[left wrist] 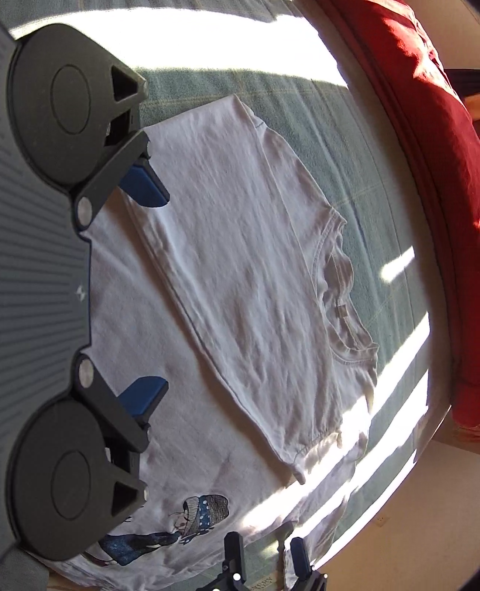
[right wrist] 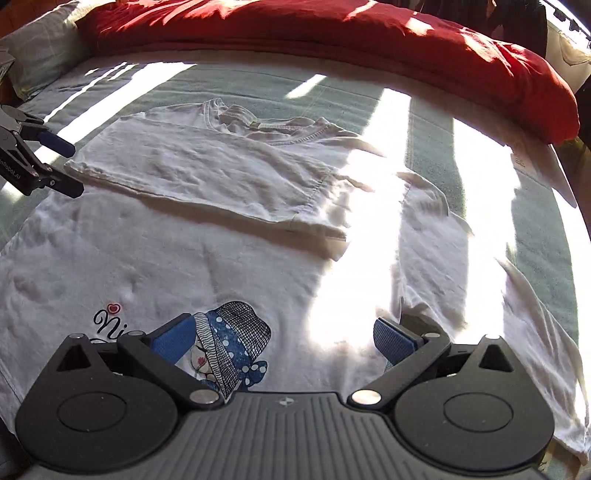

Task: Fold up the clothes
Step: 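Move the open right tool past the collar to the unfolded sleeve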

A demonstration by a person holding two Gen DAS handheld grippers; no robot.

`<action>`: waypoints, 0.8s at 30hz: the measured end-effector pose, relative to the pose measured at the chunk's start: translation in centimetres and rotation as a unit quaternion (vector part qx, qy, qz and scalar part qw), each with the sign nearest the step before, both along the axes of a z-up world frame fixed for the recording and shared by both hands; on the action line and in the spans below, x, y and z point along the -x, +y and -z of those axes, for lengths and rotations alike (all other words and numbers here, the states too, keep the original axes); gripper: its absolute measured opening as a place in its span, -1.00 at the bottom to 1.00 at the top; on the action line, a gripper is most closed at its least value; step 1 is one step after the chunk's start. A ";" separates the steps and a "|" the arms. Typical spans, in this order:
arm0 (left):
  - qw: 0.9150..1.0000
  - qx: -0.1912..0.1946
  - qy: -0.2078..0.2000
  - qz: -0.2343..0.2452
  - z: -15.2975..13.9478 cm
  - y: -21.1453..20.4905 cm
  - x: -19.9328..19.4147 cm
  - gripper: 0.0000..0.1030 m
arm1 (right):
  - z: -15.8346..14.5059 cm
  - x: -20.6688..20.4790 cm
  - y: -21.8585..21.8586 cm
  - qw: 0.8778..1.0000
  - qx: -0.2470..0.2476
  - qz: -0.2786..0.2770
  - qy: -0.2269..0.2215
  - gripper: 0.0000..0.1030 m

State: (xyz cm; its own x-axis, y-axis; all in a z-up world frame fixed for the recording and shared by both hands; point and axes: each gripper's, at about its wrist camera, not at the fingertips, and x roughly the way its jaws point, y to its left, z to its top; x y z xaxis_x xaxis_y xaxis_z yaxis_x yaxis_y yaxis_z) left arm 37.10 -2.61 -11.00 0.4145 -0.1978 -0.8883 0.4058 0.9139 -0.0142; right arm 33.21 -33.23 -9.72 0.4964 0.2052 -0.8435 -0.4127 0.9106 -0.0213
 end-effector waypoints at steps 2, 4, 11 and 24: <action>1.000 -0.002 -0.005 0.010 0.1 -0.9 0.0 0.89 | 0.0 -3.2 0.6 1.000 -0.013 -0.007 -0.021 1.00; 1.000 -0.005 -0.005 0.012 0.3 -1.4 -0.2 0.89 | 0.0 -6.4 1.2 0.999 -0.025 -0.014 -0.041 1.00; 1.000 -0.002 0.000 -0.008 0.7 -1.8 -0.9 0.89 | 3.1 -16.8 2.4 0.994 -0.100 0.013 -0.039 1.00; 1.000 0.011 0.014 -0.019 1.4 -1.5 -2.0 0.89 | 4.9 -21.6 2.5 0.991 -0.120 0.057 -0.032 1.00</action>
State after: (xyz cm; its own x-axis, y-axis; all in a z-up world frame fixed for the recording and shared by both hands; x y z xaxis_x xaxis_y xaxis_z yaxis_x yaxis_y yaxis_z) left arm 39.10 -4.13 -12.43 0.3974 -0.2025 -0.8950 0.3706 0.9277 -0.0453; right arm 54.79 -30.71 -14.64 0.5789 0.3355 -0.7432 -0.3114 0.9333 0.1788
